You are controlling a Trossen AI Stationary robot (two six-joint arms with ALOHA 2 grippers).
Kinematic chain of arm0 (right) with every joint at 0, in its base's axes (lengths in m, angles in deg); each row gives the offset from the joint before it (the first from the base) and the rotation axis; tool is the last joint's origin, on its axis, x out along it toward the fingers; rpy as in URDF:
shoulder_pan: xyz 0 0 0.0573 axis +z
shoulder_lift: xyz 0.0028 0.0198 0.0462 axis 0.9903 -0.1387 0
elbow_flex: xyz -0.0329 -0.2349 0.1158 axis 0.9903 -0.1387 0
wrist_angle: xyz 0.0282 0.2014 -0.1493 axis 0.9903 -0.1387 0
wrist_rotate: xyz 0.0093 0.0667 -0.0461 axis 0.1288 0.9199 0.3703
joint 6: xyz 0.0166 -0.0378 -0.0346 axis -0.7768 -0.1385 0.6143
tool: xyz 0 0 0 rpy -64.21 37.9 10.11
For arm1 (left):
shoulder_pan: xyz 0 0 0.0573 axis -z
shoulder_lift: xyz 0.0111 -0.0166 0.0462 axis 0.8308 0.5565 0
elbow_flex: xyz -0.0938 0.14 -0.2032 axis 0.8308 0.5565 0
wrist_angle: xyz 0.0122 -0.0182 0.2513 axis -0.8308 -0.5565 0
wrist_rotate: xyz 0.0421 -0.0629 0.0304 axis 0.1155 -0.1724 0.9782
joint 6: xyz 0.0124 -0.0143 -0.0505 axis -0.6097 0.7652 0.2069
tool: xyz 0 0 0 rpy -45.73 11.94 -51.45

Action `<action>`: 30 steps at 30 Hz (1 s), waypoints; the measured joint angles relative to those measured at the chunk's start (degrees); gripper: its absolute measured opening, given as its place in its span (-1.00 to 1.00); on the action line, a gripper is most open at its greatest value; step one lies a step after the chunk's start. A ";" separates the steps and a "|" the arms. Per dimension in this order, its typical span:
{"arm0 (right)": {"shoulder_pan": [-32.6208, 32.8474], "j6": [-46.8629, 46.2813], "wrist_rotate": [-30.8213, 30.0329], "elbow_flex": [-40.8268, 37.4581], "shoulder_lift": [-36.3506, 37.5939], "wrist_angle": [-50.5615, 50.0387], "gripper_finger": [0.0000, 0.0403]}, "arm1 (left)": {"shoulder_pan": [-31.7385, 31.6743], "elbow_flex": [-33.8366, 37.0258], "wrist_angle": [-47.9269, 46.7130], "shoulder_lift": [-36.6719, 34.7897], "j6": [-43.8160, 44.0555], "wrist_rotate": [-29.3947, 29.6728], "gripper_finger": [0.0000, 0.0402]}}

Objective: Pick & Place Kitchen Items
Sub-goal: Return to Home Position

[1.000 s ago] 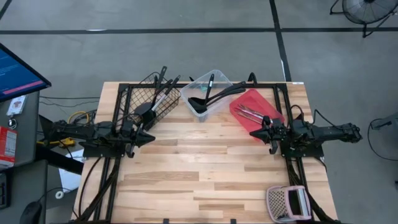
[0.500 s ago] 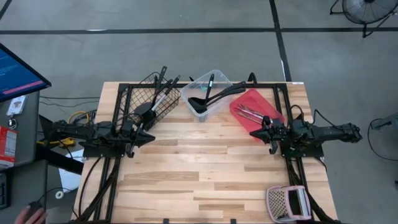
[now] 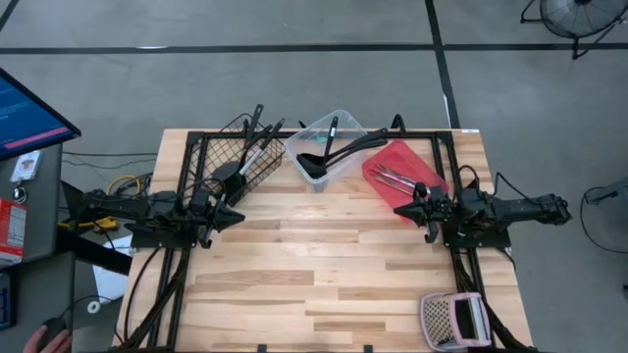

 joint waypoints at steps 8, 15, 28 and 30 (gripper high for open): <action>0.00 0.00 0.00 0.00 0.02 0.00 -0.92 | 0.01 0.00 0.06 0.00 0.00 0.02 -0.96; 0.00 0.00 0.00 0.00 0.01 0.00 -0.91 | 0.02 0.00 0.29 0.00 0.00 0.02 -0.96; 0.00 0.00 0.00 0.00 0.00 0.00 -0.91 | -0.01 0.00 0.53 0.00 0.00 0.01 -0.96; -0.02 0.00 -0.02 0.00 0.00 0.00 -0.92 | 0.00 0.00 0.58 0.00 0.00 0.02 -0.96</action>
